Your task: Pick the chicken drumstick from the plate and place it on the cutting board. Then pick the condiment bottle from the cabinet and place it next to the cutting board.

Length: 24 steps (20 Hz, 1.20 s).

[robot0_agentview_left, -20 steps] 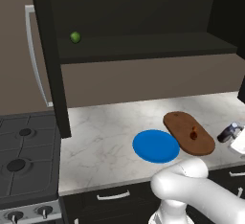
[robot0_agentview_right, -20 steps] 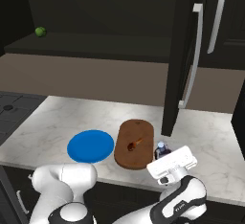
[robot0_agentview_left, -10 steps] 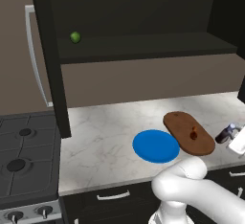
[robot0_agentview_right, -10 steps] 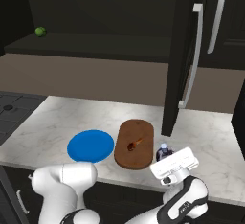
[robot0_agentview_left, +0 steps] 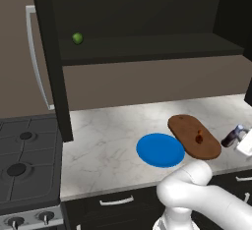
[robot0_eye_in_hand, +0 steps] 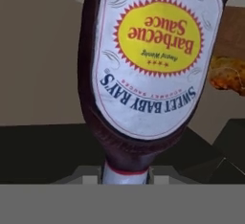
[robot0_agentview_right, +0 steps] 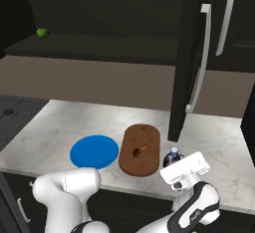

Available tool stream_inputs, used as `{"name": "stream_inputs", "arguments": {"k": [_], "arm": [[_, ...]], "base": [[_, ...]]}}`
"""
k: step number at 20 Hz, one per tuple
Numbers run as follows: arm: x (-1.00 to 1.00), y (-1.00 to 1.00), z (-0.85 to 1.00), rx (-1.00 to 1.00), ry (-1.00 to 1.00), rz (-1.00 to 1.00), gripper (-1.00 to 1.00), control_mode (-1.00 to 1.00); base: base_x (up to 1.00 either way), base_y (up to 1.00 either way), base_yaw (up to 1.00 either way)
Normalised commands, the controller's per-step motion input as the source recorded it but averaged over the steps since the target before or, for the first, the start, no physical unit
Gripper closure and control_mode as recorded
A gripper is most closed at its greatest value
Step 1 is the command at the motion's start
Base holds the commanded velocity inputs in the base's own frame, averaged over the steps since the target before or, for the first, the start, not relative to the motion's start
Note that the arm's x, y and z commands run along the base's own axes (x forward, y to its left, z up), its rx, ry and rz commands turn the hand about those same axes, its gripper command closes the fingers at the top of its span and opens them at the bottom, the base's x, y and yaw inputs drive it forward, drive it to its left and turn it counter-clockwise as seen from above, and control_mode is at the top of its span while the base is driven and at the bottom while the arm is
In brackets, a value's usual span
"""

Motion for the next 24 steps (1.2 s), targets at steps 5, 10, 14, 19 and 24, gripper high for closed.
{"name": "stream_inputs", "arguments": {"k": [5, 10, 14, 19, 24], "arm": [[0.09, -0.07, -0.23, 0.0, 0.0, 0.0, 1.0, -1.0], [0.05, -0.02, -0.24, 0.0, 0.0, 0.0, 1.0, -1.0], [0.02, 0.0, -0.25, 0.0, 0.0, 0.0, 1.0, -1.0], [0.03, 0.0, -0.28, 0.0, 0.0, 0.0, 1.0, -1.0], [0.03, 0.0, -0.25, 0.0, 0.0, 0.0, 1.0, -1.0]], "base": [[0.0, 0.0, 0.0], [0.0, 0.0, 0.0], [0.0, 0.0, 0.0], [0.0, 0.0, 0.0], [0.0, 0.0, 0.0]]}}
